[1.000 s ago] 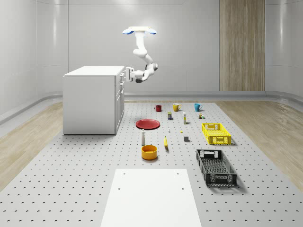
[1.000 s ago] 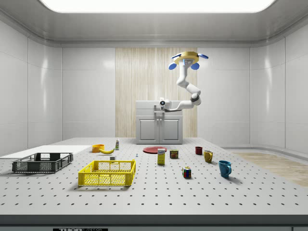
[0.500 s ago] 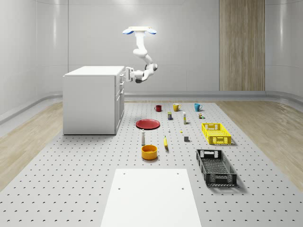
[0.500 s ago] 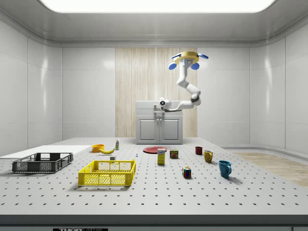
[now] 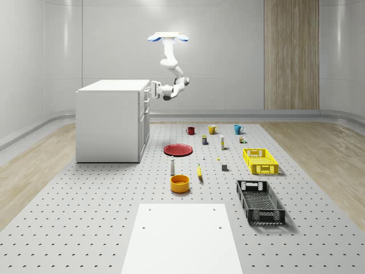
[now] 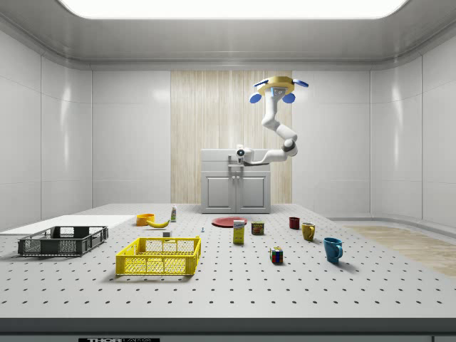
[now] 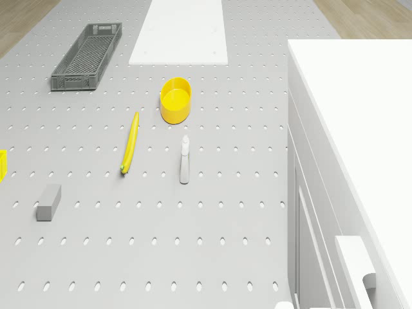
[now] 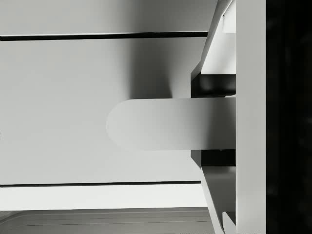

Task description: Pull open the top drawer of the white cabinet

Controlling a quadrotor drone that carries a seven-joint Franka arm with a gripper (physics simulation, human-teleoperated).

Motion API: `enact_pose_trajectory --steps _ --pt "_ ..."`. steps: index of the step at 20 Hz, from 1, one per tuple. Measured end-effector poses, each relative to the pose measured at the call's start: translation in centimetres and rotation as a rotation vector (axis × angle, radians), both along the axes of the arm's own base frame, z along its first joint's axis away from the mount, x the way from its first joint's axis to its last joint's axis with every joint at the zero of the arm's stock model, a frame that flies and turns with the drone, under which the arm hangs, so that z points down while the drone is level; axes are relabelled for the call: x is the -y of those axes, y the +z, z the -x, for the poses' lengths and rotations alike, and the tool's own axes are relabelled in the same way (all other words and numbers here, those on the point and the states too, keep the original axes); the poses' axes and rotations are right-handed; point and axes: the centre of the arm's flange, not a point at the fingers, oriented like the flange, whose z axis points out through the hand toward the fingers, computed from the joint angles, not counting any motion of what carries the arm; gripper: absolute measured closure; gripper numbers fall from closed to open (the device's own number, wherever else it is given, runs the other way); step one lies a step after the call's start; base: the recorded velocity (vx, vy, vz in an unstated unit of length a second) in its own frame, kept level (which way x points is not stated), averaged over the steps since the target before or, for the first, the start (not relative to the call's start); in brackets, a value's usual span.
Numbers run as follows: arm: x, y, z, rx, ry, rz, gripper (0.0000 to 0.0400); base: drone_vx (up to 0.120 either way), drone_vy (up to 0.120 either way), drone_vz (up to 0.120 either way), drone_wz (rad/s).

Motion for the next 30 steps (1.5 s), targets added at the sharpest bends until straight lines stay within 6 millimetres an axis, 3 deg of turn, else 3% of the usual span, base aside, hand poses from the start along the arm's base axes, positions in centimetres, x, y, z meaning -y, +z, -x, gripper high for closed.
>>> enact_pose_trajectory --steps 8,30 --pt "0.7 -0.1 0.0 0.018 0.0 -0.002 0.0282 0.0 0.0 0.0 0.0" --pt "5.7 -0.1 -0.1 0.027 0.0 -0.004 0.0287 0.0 0.0 0.0 0.0"
